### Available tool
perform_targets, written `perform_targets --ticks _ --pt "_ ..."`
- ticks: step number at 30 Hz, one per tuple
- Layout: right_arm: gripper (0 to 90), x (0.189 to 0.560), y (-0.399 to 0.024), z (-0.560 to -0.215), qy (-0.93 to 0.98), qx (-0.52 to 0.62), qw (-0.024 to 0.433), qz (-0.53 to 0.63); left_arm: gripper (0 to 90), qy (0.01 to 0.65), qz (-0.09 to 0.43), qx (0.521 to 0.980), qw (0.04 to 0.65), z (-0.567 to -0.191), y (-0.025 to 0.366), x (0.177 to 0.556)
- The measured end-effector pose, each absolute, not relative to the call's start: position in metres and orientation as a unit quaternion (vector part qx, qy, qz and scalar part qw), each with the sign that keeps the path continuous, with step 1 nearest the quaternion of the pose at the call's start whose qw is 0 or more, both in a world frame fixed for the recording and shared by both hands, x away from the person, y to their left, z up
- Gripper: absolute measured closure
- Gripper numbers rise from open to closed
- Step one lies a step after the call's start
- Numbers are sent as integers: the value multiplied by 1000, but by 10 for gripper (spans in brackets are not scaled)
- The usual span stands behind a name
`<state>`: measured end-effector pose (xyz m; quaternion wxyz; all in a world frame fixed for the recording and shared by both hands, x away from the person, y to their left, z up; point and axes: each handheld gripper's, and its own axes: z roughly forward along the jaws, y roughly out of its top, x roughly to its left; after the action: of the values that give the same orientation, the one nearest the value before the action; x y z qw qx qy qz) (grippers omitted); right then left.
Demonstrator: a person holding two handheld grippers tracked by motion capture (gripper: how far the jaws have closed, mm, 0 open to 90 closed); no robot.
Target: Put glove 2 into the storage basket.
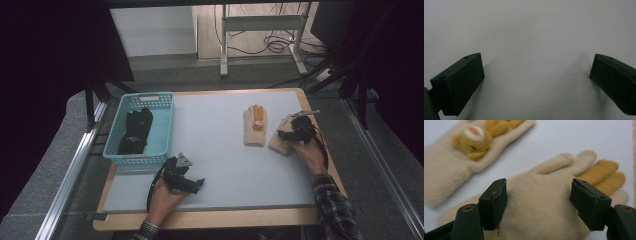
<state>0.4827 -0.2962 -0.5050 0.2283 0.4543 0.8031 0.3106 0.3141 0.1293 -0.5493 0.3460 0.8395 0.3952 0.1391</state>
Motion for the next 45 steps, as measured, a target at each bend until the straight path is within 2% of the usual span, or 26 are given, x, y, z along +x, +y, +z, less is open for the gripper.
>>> perform_targets --ticks 3,5,10,15,18,23,33,39,45 --pt "305 487 -294 -510 804 458 237 295 0 395 139 839 346 -549 129 314" --pt "358 488 -294 -512 805 461 241 285 0 394 139 841 345 -549 129 314" --pt "563 486 -290 -510 805 469 245 268 0 394 139 841 344 -549 130 314" --pt "667 483 -292 -507 800 468 250 279 0 394 139 841 344 -549 130 314" --pt "811 477 -295 -499 796 460 248 305 0 394 139 841 344 -549 130 314" --pt "819 469 -295 -490 804 444 260 300 0 394 139 841 344 -549 130 314" --pt "814 438 -284 -455 799 410 226 377 0 394 139 841 344 -549 130 314" --pt "811 411 -251 -445 815 363 199 406 0 396 140 840 345 -549 129 314" --pt "804 384 -199 -453 843 301 166 414 0 397 141 838 347 -549 129 314"
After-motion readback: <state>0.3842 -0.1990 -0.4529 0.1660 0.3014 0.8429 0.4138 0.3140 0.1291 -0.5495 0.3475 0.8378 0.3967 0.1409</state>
